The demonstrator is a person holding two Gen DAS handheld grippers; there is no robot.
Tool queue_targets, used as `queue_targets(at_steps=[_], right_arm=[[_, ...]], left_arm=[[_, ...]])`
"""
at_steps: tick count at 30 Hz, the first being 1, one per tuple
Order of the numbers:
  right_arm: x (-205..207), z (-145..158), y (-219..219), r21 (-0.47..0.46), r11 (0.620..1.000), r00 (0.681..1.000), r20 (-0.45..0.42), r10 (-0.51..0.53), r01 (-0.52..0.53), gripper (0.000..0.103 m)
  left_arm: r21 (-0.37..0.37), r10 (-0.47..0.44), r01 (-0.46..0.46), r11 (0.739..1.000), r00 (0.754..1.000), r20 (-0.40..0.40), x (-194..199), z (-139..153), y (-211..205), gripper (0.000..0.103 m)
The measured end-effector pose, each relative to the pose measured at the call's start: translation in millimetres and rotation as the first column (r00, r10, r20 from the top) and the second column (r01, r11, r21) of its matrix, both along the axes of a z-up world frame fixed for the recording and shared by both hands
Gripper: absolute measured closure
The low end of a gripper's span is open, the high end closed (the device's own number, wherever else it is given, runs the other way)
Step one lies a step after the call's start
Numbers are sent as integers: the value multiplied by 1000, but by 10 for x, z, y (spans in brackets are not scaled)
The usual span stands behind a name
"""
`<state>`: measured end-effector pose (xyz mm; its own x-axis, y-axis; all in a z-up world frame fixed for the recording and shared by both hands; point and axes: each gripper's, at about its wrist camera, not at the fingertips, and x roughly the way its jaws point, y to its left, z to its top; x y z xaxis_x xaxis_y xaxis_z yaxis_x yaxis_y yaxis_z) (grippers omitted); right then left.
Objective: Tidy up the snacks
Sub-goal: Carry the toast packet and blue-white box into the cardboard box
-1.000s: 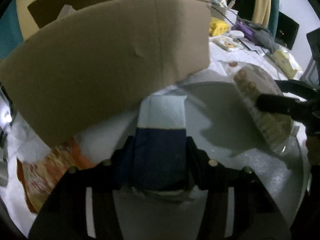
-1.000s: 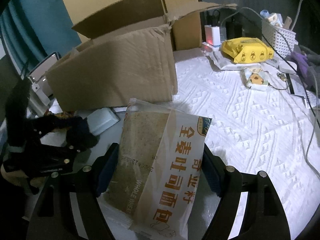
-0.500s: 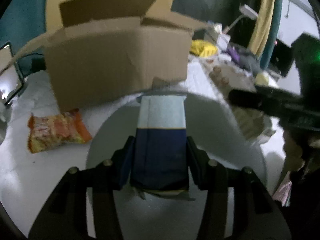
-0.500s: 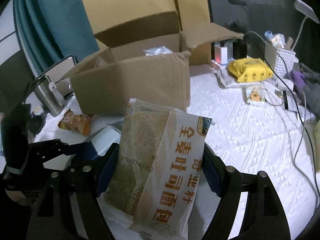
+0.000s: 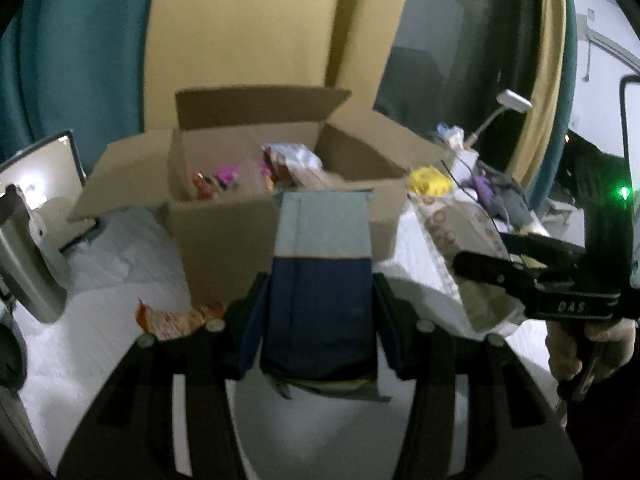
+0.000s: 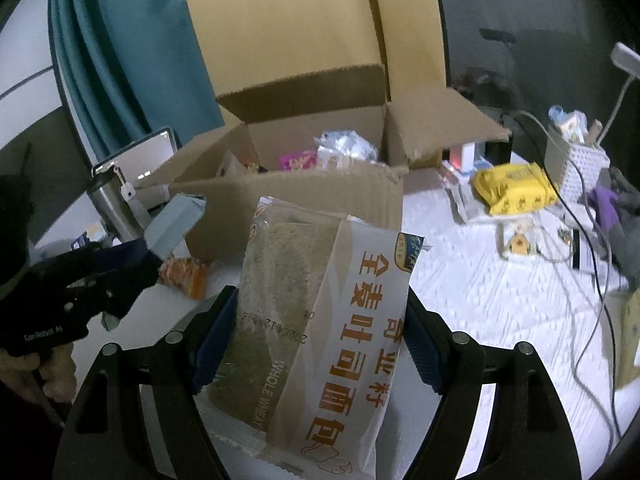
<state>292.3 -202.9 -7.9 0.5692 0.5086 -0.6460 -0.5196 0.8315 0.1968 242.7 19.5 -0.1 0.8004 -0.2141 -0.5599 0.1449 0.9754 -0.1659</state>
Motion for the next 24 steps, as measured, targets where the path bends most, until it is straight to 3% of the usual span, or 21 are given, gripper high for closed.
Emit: queue_targets(at_steps=[12, 24], right_arm=[[367, 218, 196, 32, 999, 999, 39, 23, -24, 23], [772, 294, 469, 22, 998, 997, 58, 55, -56, 23]], left_arm=[[-17, 84, -83, 996, 995, 48, 449, 273, 405, 52], [-22, 132, -132, 991, 991, 24, 946, 216, 676, 52]])
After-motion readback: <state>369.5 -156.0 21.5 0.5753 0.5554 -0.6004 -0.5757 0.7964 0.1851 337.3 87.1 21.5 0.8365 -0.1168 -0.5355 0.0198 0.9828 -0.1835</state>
